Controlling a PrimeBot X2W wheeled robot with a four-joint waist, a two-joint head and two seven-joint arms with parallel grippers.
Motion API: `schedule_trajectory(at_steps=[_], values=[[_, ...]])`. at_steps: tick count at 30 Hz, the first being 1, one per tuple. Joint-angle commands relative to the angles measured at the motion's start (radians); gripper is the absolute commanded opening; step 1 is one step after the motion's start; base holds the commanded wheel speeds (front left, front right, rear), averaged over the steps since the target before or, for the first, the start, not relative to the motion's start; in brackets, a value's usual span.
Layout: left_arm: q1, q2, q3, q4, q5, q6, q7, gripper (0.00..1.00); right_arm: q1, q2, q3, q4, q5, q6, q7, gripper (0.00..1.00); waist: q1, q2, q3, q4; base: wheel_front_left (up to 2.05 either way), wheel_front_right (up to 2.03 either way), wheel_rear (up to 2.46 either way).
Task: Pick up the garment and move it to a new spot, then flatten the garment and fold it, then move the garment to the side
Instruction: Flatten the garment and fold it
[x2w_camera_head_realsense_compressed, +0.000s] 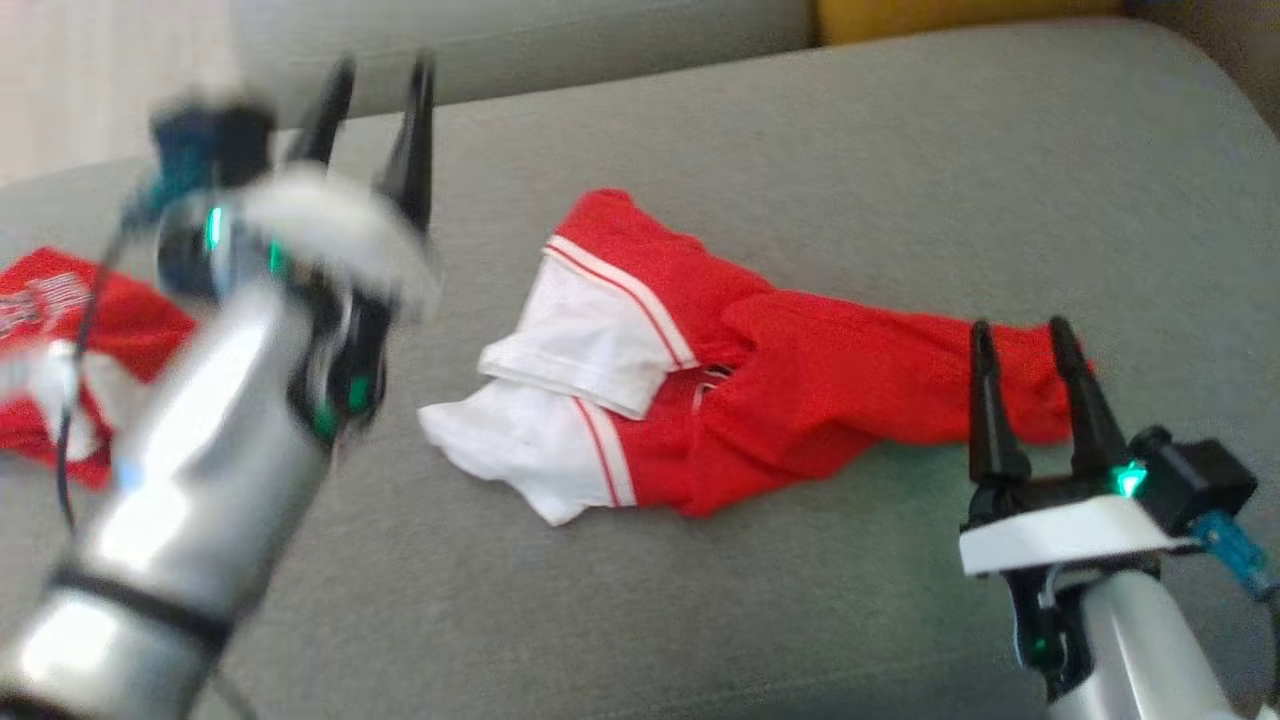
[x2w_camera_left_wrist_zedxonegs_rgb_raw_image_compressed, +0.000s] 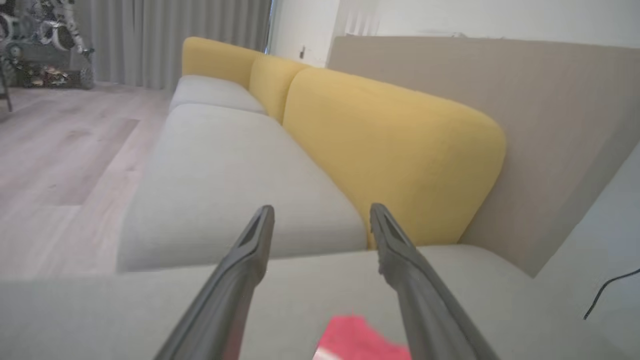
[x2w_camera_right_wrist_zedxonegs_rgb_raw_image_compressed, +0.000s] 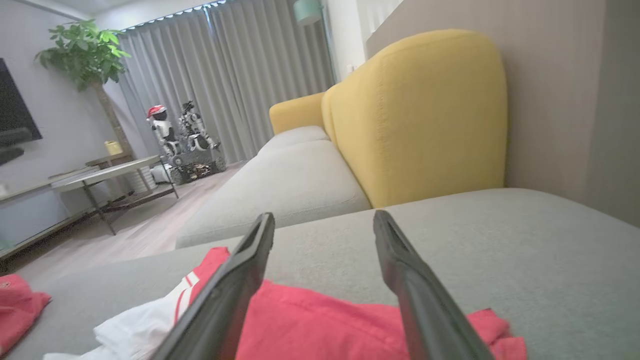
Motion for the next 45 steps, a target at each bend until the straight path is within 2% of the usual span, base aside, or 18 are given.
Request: schedule_trajectory(at_steps=[1,3,6,7,11,14,18,22,29,33,44,45], values=[[0.085,0.043,0.062,-0.071,0.042,0.004,-0.005,1.00,-0.001,-0.005,0.029,-0.026,-0.014,-0.001,-0.011,1.00,-0.0001,0.0000,-0.043,0.071,0.00,0.00,0.00],[0.197,0.062,0.106,-0.136,0.090,0.008,-0.005,1.00,0.011,-0.005,0.039,-0.017,-0.037,-0.001,-0.011,1.00,-0.0001,0.0000,-0.056,0.096,0.00,0.00,0.00],[0.375,0.053,0.192,-0.232,0.136,0.022,-0.005,1.00,0.027,-0.005,0.039,-0.007,-0.056,-0.001,-0.011,1.00,-0.0001,0.0000,-0.072,0.127,0.00,0.00,0.00],[0.375,0.053,0.192,-0.232,0.136,0.022,-0.005,1.00,0.027,-0.005,0.039,-0.007,-0.056,-0.001,-0.011,1.00,-0.0001,0.0000,-0.072,0.127,0.00,0.00,0.00],[0.564,-0.003,0.294,-0.326,0.195,0.015,-0.005,1.00,0.043,-0.005,0.022,-0.001,-0.072,-0.001,-0.011,1.00,-0.0001,0.0000,-0.080,0.162,0.00,0.00,0.00],[0.625,-0.044,0.350,-0.356,0.252,0.001,-0.005,1.00,0.037,-0.005,0.027,0.002,-0.091,-0.001,-0.011,1.00,-0.0001,0.0000,-0.071,0.182,0.00,0.00,0.00],[0.632,-0.090,0.385,-0.360,0.309,-0.037,-0.005,1.00,0.006,-0.005,0.073,-0.005,-0.124,-0.001,0.012,1.00,-0.0001,0.0000,-0.045,0.206,0.00,0.00,0.00],[0.620,-0.129,0.402,-0.333,0.341,-0.074,-0.005,1.00,-0.049,-0.005,0.181,0.010,-0.160,-0.001,0.075,1.00,-0.0001,0.0000,-0.011,0.228,0.00,0.00,0.00],[0.604,-0.192,0.424,-0.272,0.379,-0.130,-0.005,1.00,-0.163,-0.045,0.339,0.141,-0.215,-0.001,0.185,1.00,-0.0001,0.0000,0.043,0.280,0.00,0.00,0.00],[0.593,-0.215,0.434,-0.249,0.401,-0.156,-0.005,1.00,-0.215,-0.067,0.350,0.226,-0.234,-0.001,0.213,1.00,-0.0001,0.0000,0.066,0.304,0.00,0.00,0.00],[0.575,-0.245,0.466,-0.212,0.438,-0.194,-0.005,1.00,-0.294,-0.059,0.317,0.374,-0.257,-0.001,0.216,1.00,-0.0001,0.0000,0.105,0.330,0.00,0.00,0.00],[0.574,-0.246,0.469,-0.209,0.440,-0.196,-0.005,1.00,-0.299,-0.058,0.316,0.383,-0.256,-0.001,0.214,0.66,-0.0001,0.0000,0.106,0.330,0.00,0.00,0.00]])
